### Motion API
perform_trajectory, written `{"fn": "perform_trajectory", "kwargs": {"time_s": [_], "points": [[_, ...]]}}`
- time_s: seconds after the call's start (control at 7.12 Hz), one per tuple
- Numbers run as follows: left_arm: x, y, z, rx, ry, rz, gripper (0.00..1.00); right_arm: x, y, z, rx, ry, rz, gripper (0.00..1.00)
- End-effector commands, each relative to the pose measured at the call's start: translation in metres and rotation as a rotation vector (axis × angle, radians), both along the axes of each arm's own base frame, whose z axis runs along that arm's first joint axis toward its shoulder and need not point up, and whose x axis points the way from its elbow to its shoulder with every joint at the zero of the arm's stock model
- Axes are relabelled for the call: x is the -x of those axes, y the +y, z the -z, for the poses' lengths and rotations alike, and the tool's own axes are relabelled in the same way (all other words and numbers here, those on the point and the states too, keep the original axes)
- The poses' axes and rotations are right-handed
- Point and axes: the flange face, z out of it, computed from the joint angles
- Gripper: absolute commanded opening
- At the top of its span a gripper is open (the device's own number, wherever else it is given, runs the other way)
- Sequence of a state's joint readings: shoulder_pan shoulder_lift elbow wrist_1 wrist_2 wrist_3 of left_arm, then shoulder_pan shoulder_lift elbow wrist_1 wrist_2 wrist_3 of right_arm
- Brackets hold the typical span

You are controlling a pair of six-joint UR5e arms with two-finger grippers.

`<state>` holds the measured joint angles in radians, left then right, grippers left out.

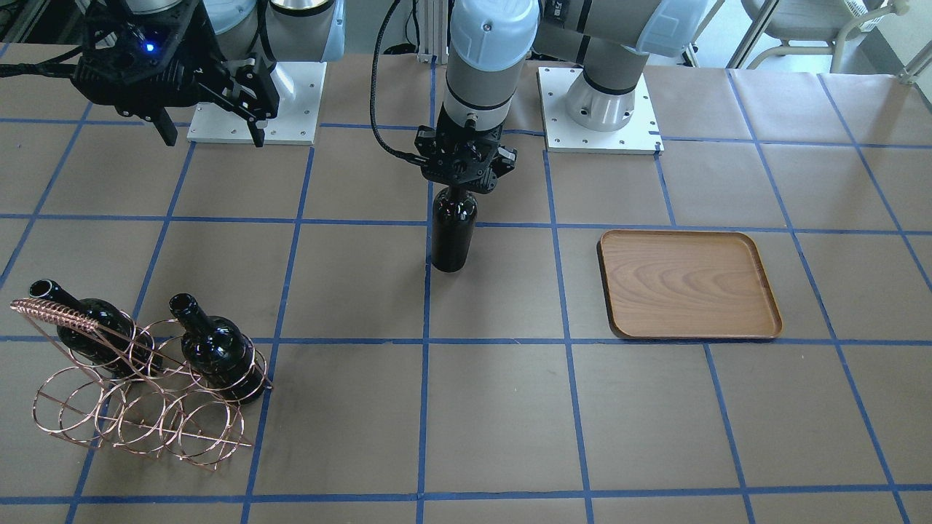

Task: Take wine from basket and place on tray
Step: 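Lift the bottle with the left gripper and carry it over the tray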

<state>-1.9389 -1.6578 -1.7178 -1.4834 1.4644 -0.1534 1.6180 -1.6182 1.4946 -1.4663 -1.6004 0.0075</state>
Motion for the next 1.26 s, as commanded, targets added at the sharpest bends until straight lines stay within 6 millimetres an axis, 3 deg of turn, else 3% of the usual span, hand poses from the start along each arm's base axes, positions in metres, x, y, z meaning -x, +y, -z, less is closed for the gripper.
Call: {"fn": "perform_trajectory", "kwargs": {"time_s": [0.0, 0.14, 0.42, 0.84, 0.98, 1.12], "points": [[-0.035, -0.021, -0.039, 0.100, -0.082, -0.040, 0.00, -0.002, 0.002, -0.001, 0.002, -0.002, -0.002, 1.00], [-0.078, -0.051, -0.062, 0.129, -0.078, -0.127, 0.00, 0.005, -0.003, 0.002, -0.004, 0.008, -0.002, 1.00], [-0.190, -0.094, -0.091, 0.172, -0.153, -0.143, 0.00, -0.001, 0.001, 0.000, 0.000, 0.005, 0.017, 1.00], [-0.337, -0.105, -0.080, 0.090, -0.151, -0.161, 0.00, -0.004, 0.003, -0.002, 0.006, -0.001, 0.000, 1.00], [-0.369, -0.101, -0.073, 0.068, -0.143, -0.151, 0.00, 0.001, 0.000, 0.001, 0.000, 0.010, 0.011, 1.00], [-0.384, -0.095, -0.058, 0.036, -0.127, -0.135, 0.00, -0.007, 0.003, -0.005, 0.021, -0.005, 0.007, 1.00]]}}
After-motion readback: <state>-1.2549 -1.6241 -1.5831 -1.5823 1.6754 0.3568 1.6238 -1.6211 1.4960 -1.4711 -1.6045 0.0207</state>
